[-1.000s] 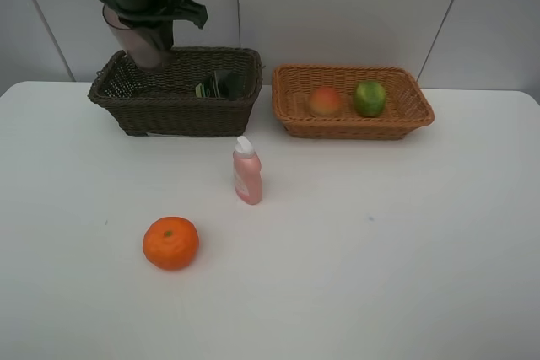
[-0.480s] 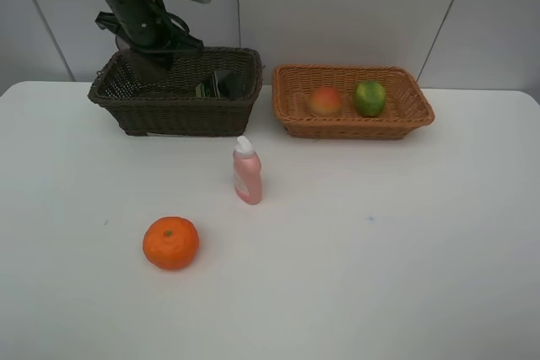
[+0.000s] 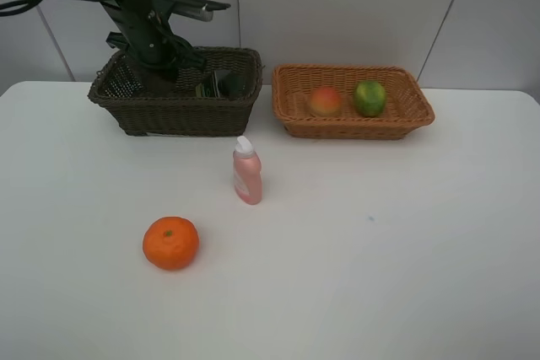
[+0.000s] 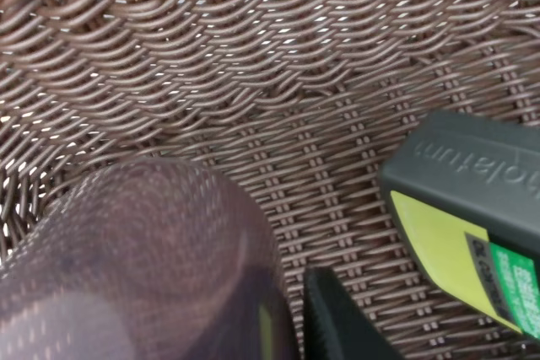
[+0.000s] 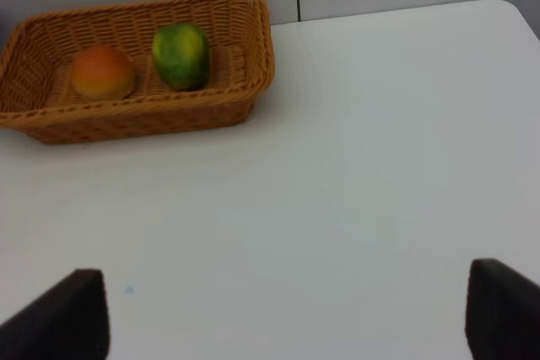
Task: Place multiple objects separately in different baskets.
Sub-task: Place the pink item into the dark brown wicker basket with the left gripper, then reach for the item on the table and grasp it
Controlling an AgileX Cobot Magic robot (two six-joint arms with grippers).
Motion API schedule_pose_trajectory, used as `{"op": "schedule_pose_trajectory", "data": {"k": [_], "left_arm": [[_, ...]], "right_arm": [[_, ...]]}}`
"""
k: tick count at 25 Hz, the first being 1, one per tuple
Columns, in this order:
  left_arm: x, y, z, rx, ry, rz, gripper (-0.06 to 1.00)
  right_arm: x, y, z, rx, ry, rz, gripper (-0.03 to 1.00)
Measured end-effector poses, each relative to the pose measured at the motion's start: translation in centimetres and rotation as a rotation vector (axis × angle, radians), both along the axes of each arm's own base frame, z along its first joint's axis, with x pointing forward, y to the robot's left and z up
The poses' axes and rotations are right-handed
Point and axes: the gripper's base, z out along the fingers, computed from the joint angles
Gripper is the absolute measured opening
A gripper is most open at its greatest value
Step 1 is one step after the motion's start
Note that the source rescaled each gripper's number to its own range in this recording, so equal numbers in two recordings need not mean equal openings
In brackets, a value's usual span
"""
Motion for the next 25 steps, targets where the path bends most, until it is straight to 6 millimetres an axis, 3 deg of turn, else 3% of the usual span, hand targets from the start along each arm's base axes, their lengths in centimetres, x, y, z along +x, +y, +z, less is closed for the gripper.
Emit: {"op": "schedule_pose_trajectory", "data": {"k": [2, 7, 9, 16, 21, 25], "left_arm": [[0.0, 0.0, 0.0, 0.000, 0.001, 0.000, 0.17], [0.0, 0.1, 0.0, 0.003, 0.007, 0.002, 0.79], [0.0, 0.1, 0.0, 0.003, 0.007, 0.002, 0.92], [-0.1, 0.1, 0.3, -0.002, 0.003, 0.005, 0.98], [-0.7, 0.2, 3.4, -0.031, -0.037, 0.016, 0.98], [-1.7, -0.1, 4.8, -0.020, -0.004, 0.019, 0.98]], "right_arm": [[0.0, 0.0, 0.0, 0.000, 0.000, 0.000, 0.85], [0.0, 0.0, 0.0, 0.000, 0.000, 0.000, 0.85], [0.0, 0.0, 0.0, 0.000, 0.000, 0.000, 0.85], [0.0, 0.0, 0.0, 0.000, 0.000, 0.000, 0.85], [0.0, 0.0, 0.0, 0.000, 0.000, 0.000, 0.85], [0.0, 0.0, 0.0, 0.000, 0.000, 0.000, 0.85]]}}
